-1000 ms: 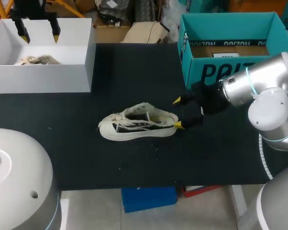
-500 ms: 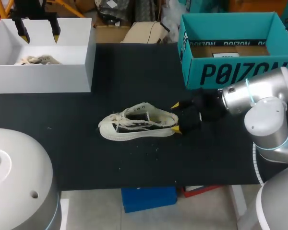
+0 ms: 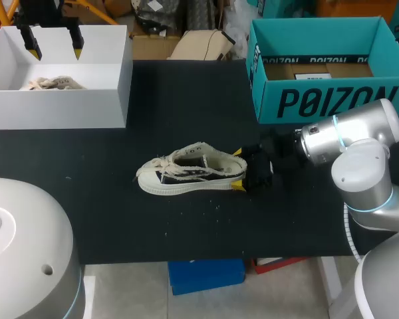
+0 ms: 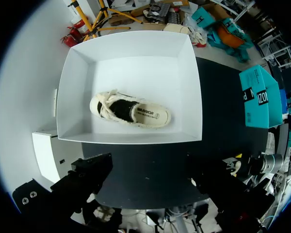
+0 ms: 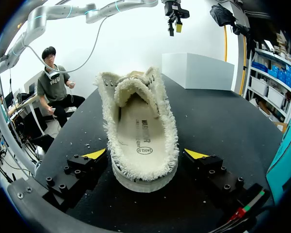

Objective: Take the shoe out of the shoebox, open the shoe tongue, remove and reinsert the insole, then place the shoe into the shoebox

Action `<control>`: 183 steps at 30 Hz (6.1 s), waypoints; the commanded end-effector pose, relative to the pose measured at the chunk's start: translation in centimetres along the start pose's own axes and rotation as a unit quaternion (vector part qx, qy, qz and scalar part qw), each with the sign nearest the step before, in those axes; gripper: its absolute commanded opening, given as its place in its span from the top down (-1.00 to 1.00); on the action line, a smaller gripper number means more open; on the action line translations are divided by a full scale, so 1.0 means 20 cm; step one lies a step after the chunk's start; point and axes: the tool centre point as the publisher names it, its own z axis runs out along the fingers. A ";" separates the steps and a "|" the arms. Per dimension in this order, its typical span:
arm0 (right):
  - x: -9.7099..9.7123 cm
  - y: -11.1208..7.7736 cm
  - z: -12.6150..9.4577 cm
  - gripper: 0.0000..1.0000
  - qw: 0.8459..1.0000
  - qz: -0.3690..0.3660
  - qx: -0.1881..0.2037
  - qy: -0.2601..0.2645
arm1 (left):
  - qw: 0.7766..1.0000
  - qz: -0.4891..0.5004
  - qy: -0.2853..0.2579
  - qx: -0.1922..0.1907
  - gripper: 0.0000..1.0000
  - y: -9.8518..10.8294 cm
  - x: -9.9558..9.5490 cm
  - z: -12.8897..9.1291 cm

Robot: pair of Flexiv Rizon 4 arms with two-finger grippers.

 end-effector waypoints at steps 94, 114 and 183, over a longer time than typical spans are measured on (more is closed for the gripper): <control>-0.01 0.00 0.09 1.00 1.000 0.001 0.000 0.018 | 0.989 -0.002 -0.139 0.050 -1.00 0.70 1.27 0.18; -0.01 0.00 0.09 1.00 1.000 0.001 0.000 0.018 | 0.990 -0.015 -0.143 -0.003 -1.00 0.94 1.56 0.48; -0.01 0.00 0.09 1.00 1.000 0.001 0.000 0.018 | 0.959 -0.005 -0.285 0.005 1.00 1.05 1.46 0.61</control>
